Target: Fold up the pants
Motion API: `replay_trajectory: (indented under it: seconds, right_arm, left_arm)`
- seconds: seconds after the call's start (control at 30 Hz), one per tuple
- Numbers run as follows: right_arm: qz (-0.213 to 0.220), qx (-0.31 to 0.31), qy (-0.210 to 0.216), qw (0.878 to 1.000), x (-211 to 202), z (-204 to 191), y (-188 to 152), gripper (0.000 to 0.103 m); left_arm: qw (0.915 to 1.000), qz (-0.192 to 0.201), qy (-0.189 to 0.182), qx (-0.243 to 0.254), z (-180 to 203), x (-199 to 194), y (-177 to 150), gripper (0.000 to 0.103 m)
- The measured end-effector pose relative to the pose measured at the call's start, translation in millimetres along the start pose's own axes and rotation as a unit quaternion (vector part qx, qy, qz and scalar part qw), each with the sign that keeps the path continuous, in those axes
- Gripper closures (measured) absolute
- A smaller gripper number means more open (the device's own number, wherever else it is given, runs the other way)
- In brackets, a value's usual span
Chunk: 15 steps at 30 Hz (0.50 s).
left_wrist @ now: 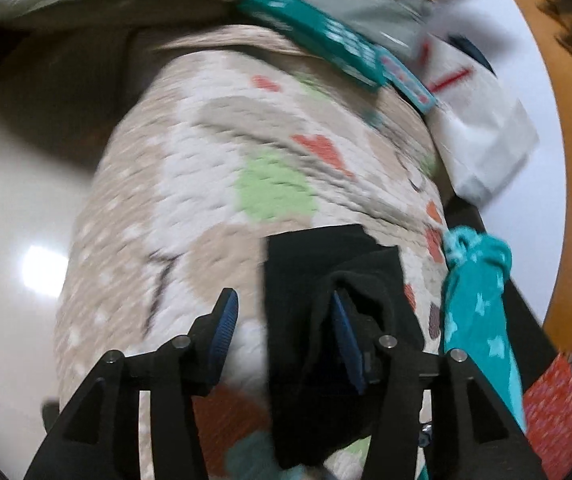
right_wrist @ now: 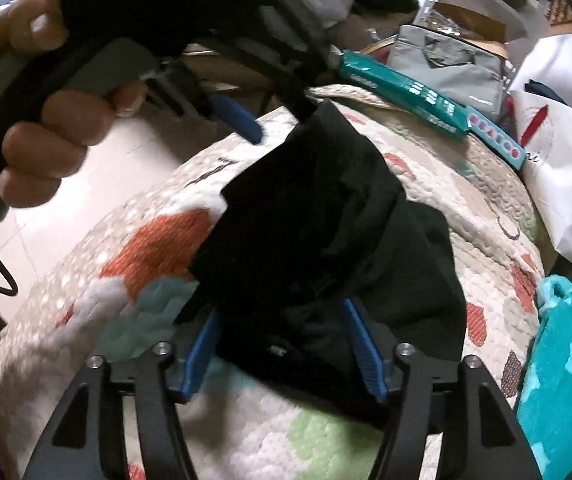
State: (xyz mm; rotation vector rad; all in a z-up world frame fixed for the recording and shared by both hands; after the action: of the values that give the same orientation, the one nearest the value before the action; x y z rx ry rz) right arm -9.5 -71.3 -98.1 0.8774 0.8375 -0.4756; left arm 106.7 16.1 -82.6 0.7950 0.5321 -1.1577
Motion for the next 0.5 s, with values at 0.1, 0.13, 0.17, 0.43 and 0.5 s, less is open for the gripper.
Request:
replay_trajectory:
  seconds: [0.1,0.13,0.17,0.43,0.5]
  right_arm:
    - [-0.008,-0.009,0.010,1.000,-7.5,-3.5,-10.6,0.030]
    - [-0.011,-0.010,0.015,1.000,-10.4,-3.6,-13.2,0.029]
    - [-0.013,-0.009,0.024,1.000,-14.5,-2.4,-16.3,0.029]
    - [-0.008,0.074,0.099,0.992,-51.3,50.1,-13.1,0.029]
    - [-0.003,0.109,0.109,0.988,-55.4,69.1,-0.3,0.032]
  left_arm:
    - [0.9973,0.019,-0.010,-0.071,-33.0,-12.3,-12.5,0.055]
    - [0.9962,0.023,-0.014,-0.083,-36.6,-14.3,-14.7,0.055]
    - [0.9944,0.028,-0.023,-0.099,-40.2,-17.5,-20.2,0.055]
    - [0.9973,0.036,-0.007,-0.064,0.5,-11.7,-51.1,0.055]
    - [0.9985,0.029,0.011,-0.046,12.6,-2.9,-56.8,0.055]
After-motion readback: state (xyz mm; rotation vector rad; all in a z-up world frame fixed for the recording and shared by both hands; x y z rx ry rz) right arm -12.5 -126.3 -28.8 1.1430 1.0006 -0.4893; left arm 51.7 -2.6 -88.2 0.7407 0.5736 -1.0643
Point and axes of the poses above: each gripper's, at about its wrist camera, not at the fingertips, and x roughly the way its jaws point, z to its right, y to its top, the point moved 9 cm from there along x, roughly the way its jaws point, and after that the axes turned 13 degrees about -z, right-handed, at the moved point
